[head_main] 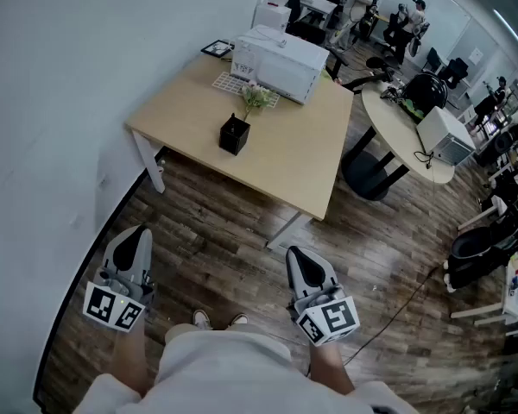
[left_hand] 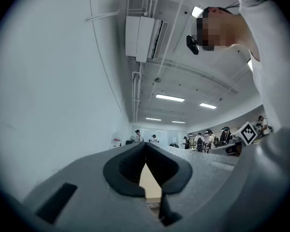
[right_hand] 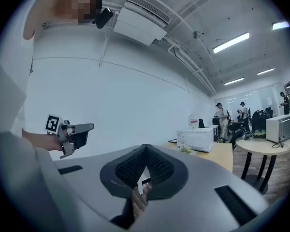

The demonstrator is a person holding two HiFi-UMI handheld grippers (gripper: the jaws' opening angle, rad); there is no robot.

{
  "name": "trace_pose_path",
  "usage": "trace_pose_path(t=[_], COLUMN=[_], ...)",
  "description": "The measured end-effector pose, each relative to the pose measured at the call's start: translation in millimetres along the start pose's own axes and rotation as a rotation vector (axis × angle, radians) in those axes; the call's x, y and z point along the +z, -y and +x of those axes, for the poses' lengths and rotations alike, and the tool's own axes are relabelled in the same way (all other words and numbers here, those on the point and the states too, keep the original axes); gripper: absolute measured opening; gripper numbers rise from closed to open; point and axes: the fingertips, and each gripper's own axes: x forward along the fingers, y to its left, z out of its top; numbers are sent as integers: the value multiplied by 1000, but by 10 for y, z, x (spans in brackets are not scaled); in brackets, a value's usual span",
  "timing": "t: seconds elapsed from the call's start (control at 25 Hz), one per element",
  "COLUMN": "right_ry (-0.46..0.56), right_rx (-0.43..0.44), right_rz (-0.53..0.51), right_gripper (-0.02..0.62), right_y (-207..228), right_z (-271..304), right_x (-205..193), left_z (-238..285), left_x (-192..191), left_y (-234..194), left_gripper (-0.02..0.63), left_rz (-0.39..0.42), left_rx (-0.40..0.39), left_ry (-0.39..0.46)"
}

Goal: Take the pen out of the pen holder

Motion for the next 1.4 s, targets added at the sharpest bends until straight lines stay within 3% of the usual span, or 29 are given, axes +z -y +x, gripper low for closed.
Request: trace_pose_path(t=[0.24,0.68,0.88,1.08,1.4], right_ry=[8,9,84,88,69], right_rx=[-7,31,98,104,71], right_rz=[-6,21,62,51,63], right_gripper=[2,2,2,2,2], right_y=[79,72,39,103,380], right_z=[-136,-163,-184,-234,-344], right_x=[26,-54,61,65,-20], left_z=[-18,-104,-85,-51,91], left_x=[-1,-61,-38,-28,-106], left_y=[226,367,354,357,381], left_gripper=[14,14,14,20,184], left_rz=[-9,-19,-23,-21,-48], left_rx=[-32,-19,0,29,67], left_ry=[-7,-23,-17,-8,-8])
